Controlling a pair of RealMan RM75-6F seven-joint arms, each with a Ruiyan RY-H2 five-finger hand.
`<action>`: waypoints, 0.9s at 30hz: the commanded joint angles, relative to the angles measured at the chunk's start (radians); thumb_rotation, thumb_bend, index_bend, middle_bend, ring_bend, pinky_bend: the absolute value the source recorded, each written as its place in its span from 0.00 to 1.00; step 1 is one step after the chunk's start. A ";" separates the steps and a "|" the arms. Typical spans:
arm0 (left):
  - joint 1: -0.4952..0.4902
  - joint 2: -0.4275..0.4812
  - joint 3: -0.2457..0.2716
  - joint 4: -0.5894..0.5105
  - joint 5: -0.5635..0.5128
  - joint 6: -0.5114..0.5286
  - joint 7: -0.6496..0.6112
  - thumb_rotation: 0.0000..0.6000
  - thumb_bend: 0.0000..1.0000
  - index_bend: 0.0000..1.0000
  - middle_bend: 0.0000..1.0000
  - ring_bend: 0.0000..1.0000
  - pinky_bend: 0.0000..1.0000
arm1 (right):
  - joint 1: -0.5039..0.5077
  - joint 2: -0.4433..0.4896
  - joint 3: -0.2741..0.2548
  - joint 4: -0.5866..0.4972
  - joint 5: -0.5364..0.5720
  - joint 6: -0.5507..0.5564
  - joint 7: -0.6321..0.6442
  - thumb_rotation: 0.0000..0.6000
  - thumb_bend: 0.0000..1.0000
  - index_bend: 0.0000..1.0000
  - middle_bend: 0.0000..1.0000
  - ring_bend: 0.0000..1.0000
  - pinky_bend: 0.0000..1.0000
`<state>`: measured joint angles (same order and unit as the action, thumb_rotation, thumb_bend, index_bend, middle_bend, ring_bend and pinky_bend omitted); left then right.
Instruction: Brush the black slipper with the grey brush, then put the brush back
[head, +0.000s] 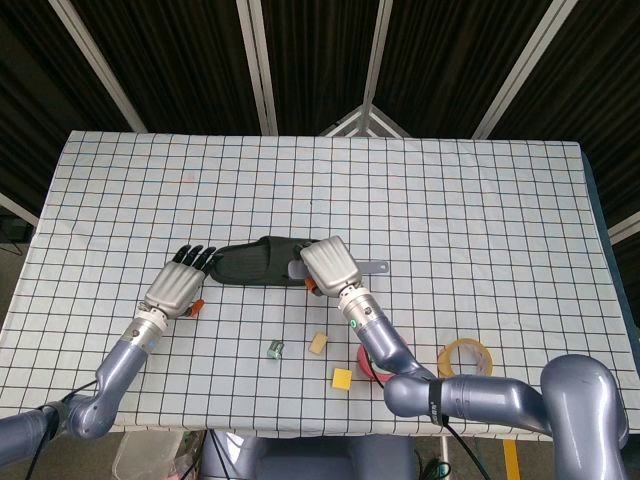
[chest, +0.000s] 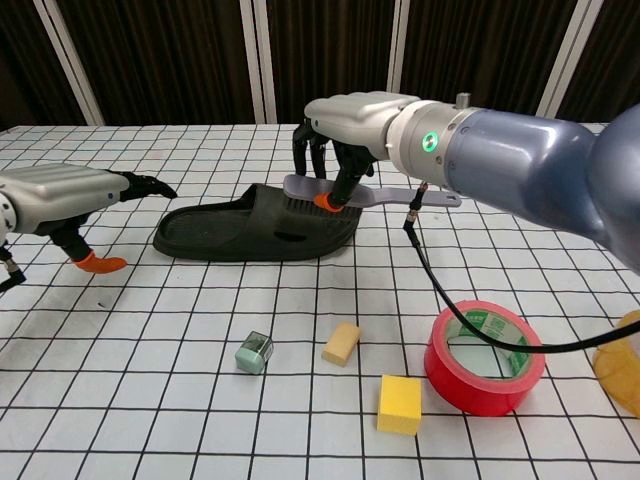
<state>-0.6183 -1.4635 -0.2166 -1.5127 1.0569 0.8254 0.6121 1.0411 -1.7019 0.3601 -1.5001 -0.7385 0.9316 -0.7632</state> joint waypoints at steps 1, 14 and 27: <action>-0.042 -0.025 -0.005 0.035 -0.051 -0.037 0.016 0.97 0.49 0.00 0.03 0.02 0.03 | 0.024 -0.023 0.005 0.033 0.012 -0.014 0.011 1.00 0.53 0.70 0.62 0.56 0.58; -0.146 -0.052 0.053 0.097 -0.264 -0.089 0.101 0.95 0.54 0.01 0.03 0.02 0.03 | 0.093 -0.109 0.057 0.176 -0.019 -0.026 0.136 1.00 0.53 0.70 0.62 0.56 0.58; -0.199 -0.062 0.110 0.142 -0.367 -0.091 0.107 0.95 0.54 0.01 0.03 0.02 0.03 | 0.138 -0.186 0.052 0.297 -0.052 -0.039 0.203 1.00 0.53 0.71 0.63 0.57 0.58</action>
<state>-0.8148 -1.5241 -0.1090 -1.3725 0.6919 0.7350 0.7222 1.1769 -1.8825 0.4157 -1.2103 -0.7876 0.8934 -0.5639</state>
